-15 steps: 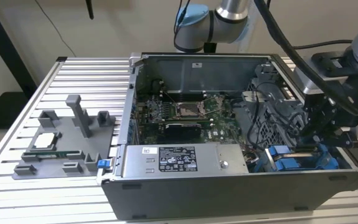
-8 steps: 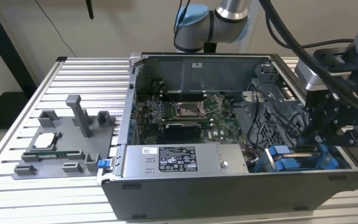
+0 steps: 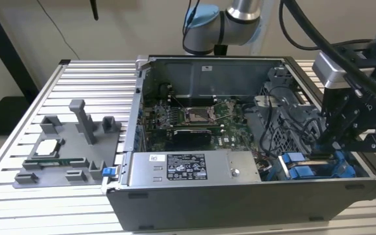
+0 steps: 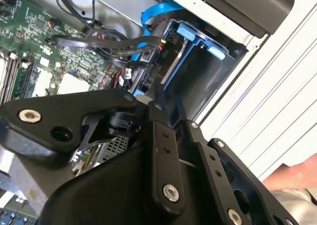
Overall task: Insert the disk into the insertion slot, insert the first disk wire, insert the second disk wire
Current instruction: 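Insert the second disk wire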
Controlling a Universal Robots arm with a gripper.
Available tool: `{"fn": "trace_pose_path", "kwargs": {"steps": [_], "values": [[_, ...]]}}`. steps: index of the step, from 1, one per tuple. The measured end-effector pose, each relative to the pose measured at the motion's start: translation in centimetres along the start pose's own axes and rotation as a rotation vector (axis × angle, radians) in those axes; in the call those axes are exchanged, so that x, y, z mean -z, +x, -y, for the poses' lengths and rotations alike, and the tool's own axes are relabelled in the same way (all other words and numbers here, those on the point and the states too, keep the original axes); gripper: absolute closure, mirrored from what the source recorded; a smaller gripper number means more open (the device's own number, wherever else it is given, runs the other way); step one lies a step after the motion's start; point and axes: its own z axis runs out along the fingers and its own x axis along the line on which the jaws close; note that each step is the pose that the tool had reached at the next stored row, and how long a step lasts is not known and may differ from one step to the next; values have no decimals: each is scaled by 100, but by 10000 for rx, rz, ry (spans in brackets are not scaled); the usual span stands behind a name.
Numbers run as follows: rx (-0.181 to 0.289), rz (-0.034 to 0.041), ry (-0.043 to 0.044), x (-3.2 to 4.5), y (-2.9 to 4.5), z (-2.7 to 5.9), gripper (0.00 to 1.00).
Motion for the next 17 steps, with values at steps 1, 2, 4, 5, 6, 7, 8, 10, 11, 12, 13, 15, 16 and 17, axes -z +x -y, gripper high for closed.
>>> {"fn": "trace_pose_path", "kwargs": {"steps": [1,2,4,5,6,7,8,10,11,12,13,15,16,17], "values": [[-1,-6,-22,32,-4,3,0],[-3,-5,-35,74,-8,5,0],[-5,-8,-49,164,-16,10,0],[-5,-6,-54,208,-20,12,0],[-5,-6,-58,255,-25,14,0],[-6,-8,-62,298,-29,15,0],[-6,-7,-67,338,-33,17,0],[-6,-7,-72,416,-40,20,0],[-7,-8,-74,454,-43,21,0],[-7,-7,-75,489,-46,22,0],[-7,-9,-76,527,-49,23,0],[-7,-7,-77,587,-54,25,0],[-7,-7,-77,611,-56,26,0],[-7,-6,-77,632,-58,26,0]]}}
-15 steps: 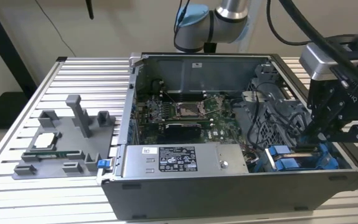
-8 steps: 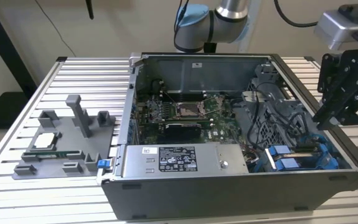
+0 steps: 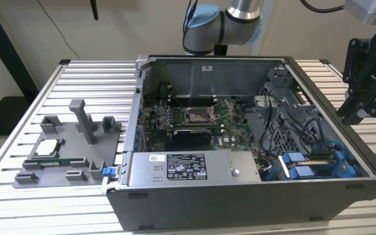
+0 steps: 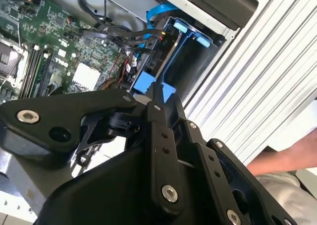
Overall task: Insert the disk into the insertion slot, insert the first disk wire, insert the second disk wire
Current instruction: 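Insert the second disk wire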
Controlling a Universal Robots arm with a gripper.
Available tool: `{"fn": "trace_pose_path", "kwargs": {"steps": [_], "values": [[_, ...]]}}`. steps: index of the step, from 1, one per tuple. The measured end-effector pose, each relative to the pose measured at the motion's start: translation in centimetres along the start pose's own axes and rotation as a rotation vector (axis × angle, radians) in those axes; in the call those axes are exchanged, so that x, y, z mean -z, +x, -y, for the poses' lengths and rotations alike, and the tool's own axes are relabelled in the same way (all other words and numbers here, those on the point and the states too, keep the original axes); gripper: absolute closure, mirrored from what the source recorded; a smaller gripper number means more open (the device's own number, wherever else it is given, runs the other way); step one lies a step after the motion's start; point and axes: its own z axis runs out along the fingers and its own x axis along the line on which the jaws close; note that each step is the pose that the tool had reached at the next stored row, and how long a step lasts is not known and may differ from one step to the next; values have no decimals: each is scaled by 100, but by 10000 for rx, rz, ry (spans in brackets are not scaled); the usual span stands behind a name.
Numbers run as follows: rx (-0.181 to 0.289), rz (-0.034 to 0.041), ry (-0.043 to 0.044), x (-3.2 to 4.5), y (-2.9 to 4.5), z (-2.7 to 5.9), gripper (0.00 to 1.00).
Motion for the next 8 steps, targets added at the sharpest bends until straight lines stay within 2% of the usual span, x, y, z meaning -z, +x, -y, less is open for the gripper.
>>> {"fn": "trace_pose_path", "kwargs": {"steps": [3,8], "values": [[0,-3,0,48,-4,1,0],[0,-1,0,51,-5,1,0]]}}
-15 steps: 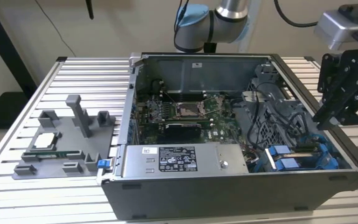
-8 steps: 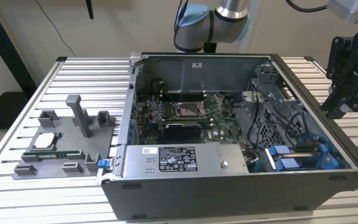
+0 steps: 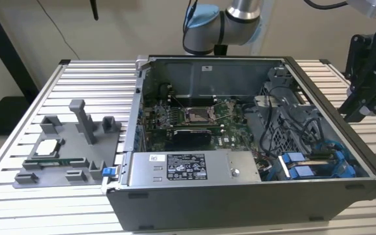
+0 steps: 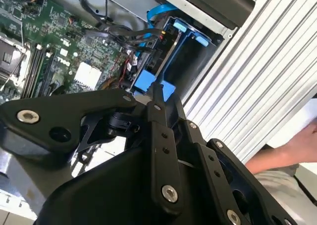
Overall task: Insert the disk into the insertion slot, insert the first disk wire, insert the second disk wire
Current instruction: 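Insert the second disk wire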
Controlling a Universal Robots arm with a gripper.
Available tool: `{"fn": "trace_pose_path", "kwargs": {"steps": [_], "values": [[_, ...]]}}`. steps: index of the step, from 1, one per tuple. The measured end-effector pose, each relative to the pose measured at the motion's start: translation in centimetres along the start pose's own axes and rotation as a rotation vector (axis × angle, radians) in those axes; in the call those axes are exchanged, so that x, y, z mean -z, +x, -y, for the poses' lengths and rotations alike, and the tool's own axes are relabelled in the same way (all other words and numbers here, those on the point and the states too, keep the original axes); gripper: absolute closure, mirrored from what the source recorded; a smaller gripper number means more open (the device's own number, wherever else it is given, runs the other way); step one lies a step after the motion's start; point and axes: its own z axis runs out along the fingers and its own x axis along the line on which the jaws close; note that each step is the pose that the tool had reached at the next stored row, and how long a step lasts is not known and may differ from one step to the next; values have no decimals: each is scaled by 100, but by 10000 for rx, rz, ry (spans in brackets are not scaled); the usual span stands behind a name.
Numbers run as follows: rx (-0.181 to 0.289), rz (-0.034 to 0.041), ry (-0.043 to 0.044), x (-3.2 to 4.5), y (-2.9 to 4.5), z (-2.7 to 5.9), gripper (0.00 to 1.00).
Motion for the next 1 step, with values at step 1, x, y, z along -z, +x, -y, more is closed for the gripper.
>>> {"fn": "trace_pose_path", "kwargs": {"steps": [1], "values": [[0,0,0,0,0,0,0]]}}
